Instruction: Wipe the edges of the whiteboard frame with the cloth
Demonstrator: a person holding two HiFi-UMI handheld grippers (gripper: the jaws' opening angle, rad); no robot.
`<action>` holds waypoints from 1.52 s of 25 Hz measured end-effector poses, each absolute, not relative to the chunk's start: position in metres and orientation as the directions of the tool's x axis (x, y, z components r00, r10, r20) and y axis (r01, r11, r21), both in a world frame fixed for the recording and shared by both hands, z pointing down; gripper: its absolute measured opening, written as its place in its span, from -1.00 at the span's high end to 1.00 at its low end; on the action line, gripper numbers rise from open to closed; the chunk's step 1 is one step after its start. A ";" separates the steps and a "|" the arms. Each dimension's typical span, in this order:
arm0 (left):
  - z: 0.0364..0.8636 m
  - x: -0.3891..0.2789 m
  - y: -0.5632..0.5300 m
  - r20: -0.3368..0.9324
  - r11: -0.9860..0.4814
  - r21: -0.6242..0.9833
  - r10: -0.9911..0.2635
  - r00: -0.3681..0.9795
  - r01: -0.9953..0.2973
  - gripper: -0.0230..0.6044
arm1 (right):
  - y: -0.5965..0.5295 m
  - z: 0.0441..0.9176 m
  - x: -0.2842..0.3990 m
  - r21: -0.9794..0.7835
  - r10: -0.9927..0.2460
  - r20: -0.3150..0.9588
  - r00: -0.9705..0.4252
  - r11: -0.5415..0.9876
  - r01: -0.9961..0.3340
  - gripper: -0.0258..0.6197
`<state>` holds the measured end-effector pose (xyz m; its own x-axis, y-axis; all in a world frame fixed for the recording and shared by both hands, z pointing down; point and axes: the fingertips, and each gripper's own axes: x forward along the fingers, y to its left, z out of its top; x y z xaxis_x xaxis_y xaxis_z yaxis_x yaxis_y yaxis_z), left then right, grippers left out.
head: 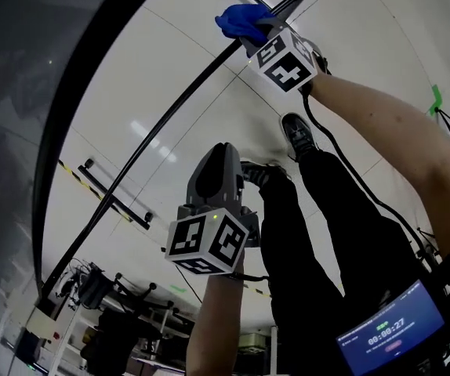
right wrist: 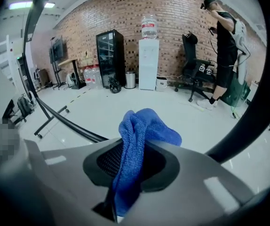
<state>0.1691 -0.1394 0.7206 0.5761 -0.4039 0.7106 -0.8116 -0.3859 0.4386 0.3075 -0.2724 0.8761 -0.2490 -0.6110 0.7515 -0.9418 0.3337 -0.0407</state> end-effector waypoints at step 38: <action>0.685 -0.178 -0.067 0.711 -0.006 0.429 -0.614 0.342 -0.903 0.77 | -0.251 0.864 0.015 -0.239 -0.408 0.819 -0.403 0.395 -0.887 0.68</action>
<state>-0.1782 -0.0669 0.6848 0.3422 -0.6141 0.7112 -0.9032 -0.0062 0.4293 0.0150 -0.2507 0.8639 -0.4028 -0.4080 0.8193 -0.8869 0.3950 -0.2394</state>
